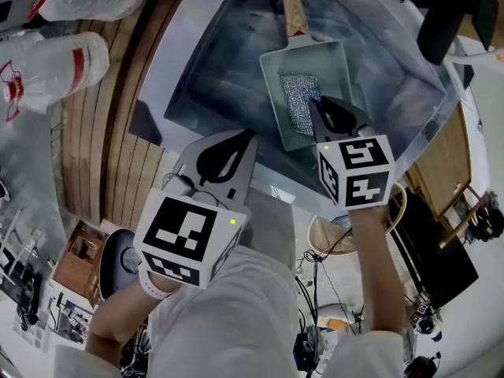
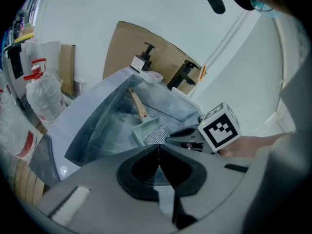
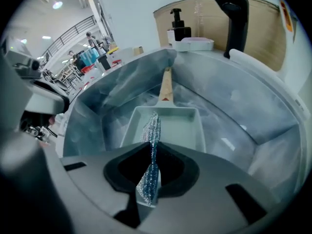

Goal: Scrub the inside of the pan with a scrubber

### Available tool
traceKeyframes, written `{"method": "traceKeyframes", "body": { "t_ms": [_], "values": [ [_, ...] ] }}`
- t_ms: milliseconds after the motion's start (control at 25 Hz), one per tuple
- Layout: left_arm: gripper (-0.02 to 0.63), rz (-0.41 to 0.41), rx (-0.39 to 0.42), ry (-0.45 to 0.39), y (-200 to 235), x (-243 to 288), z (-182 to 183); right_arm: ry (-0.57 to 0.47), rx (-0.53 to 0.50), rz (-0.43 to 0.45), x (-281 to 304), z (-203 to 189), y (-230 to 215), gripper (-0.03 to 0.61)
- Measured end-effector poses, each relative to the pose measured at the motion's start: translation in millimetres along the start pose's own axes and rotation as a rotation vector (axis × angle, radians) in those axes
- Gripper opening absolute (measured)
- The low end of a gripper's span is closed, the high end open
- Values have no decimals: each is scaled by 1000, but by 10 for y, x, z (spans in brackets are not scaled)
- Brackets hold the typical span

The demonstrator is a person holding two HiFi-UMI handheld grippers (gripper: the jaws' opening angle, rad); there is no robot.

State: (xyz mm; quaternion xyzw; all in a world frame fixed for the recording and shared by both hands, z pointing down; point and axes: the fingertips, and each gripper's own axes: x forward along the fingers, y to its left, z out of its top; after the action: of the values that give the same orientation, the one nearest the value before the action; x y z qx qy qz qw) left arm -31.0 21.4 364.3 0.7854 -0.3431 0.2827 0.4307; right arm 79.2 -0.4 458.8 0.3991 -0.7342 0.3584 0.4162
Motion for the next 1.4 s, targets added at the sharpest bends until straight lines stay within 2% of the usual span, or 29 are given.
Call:
{"method": "traceKeyframes", "body": {
  "t_ms": [160, 440, 720, 840, 1160, 1400],
  "values": [
    [6, 5, -1, -5, 13, -14, 17, 0, 9, 44, 32, 5, 208, 38],
    [6, 7, -8, -10, 17, -35, 8, 49, 117, 84, -111, -93, 228, 38],
    [5, 4, -9, -11, 6, -64, -14, 49, 249, 46, -276, -207, 215, 40],
    [5, 3, -8, -17, -2, -76, -21, 43, 299, 4, -324, -294, 143, 40],
    [5, 7, -9, -21, 8, -110, -43, 22, 279, -160, -397, -423, -156, 38],
    [5, 9, -12, -22, -5, -107, -66, 24, 127, -215, -434, -391, -324, 38]
  ]
}}
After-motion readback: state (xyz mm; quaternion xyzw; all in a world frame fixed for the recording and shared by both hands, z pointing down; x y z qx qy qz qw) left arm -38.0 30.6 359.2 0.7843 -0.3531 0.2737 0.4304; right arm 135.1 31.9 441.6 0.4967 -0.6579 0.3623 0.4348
